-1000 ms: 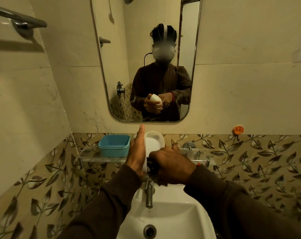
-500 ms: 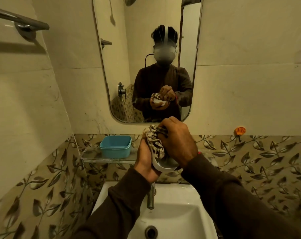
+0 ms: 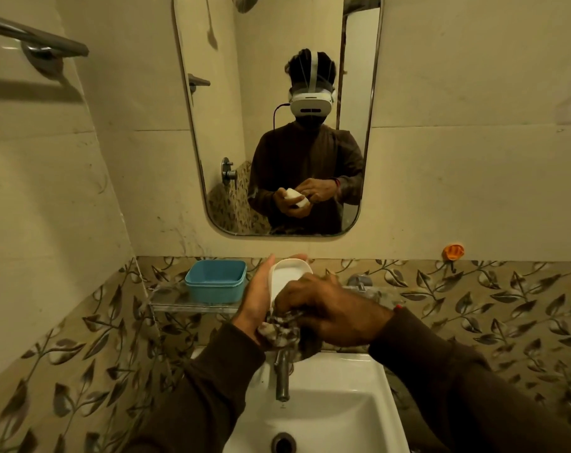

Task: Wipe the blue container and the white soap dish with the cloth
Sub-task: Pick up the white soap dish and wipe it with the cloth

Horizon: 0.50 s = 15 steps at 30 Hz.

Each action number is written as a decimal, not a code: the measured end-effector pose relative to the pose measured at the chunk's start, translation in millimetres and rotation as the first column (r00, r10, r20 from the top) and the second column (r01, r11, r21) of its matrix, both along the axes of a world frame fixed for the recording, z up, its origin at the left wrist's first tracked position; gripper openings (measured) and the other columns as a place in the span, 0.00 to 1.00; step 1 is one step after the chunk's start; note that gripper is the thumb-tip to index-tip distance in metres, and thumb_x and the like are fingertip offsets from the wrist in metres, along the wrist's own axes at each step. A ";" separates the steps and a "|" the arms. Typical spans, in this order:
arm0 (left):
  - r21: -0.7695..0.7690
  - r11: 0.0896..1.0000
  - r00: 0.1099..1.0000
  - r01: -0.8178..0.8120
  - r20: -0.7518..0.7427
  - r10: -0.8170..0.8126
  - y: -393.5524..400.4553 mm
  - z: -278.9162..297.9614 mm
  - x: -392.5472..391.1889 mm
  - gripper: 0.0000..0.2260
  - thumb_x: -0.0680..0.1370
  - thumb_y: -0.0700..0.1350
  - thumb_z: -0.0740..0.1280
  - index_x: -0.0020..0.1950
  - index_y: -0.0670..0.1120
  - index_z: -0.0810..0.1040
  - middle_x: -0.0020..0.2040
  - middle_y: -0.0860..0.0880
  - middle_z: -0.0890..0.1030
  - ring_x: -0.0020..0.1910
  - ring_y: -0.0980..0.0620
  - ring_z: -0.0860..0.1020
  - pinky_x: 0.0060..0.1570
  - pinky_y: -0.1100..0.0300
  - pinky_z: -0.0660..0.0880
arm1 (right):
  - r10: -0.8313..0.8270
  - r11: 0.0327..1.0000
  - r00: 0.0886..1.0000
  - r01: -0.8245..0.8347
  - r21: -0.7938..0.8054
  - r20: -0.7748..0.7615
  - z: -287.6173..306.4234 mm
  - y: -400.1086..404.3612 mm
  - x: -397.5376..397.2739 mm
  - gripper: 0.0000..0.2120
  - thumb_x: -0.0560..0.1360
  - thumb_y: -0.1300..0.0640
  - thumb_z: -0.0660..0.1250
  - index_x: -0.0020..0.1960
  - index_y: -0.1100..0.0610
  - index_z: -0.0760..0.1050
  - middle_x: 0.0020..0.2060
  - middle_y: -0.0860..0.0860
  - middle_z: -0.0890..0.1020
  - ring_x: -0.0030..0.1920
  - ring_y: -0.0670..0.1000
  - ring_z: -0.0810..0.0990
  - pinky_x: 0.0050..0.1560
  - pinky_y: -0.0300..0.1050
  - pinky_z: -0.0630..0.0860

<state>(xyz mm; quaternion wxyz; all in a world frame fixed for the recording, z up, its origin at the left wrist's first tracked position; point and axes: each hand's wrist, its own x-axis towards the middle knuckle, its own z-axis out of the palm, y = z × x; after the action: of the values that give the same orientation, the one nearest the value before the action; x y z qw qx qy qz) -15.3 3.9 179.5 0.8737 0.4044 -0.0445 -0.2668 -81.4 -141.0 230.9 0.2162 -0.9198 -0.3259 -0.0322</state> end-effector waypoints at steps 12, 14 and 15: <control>-0.078 0.985 0.987 0.152 -0.041 -0.155 -1.9 5.8 -10.1 0.34 0.77 0.71 0.57 0.64 0.45 0.82 0.57 0.36 0.83 0.56 0.38 0.82 0.56 0.42 0.80 | 0.022 0.994 0.911 0.025 -0.107 0.413 6.9 -4.5 -4.9 0.14 0.74 0.55 0.69 0.59 0.51 0.78 0.59 0.52 0.78 0.60 0.53 0.74 0.58 0.52 0.71; -0.078 0.989 0.989 0.128 -0.062 -0.133 -6.0 7.6 -15.1 0.33 0.77 0.70 0.58 0.61 0.45 0.84 0.57 0.36 0.84 0.55 0.37 0.83 0.54 0.42 0.80 | -0.072 0.995 0.872 0.095 -0.023 0.484 12.5 -3.6 -1.8 0.13 0.74 0.54 0.69 0.57 0.55 0.80 0.56 0.55 0.79 0.54 0.55 0.77 0.51 0.49 0.77; -0.075 0.994 0.994 0.081 -0.067 -0.086 -9.9 8.1 -16.4 0.32 0.78 0.69 0.58 0.60 0.45 0.85 0.57 0.36 0.84 0.55 0.36 0.83 0.55 0.42 0.80 | -0.127 0.990 0.847 0.140 0.014 0.516 15.5 -2.7 0.5 0.13 0.74 0.54 0.68 0.57 0.57 0.80 0.54 0.57 0.79 0.51 0.56 0.78 0.47 0.50 0.79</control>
<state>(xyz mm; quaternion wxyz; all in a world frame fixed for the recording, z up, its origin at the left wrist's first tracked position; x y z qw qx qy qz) -31.8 -6.1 187.6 0.8767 0.3608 -0.0405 -0.3154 -80.9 -143.7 246.3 0.1071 -0.9005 -0.3076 -0.2880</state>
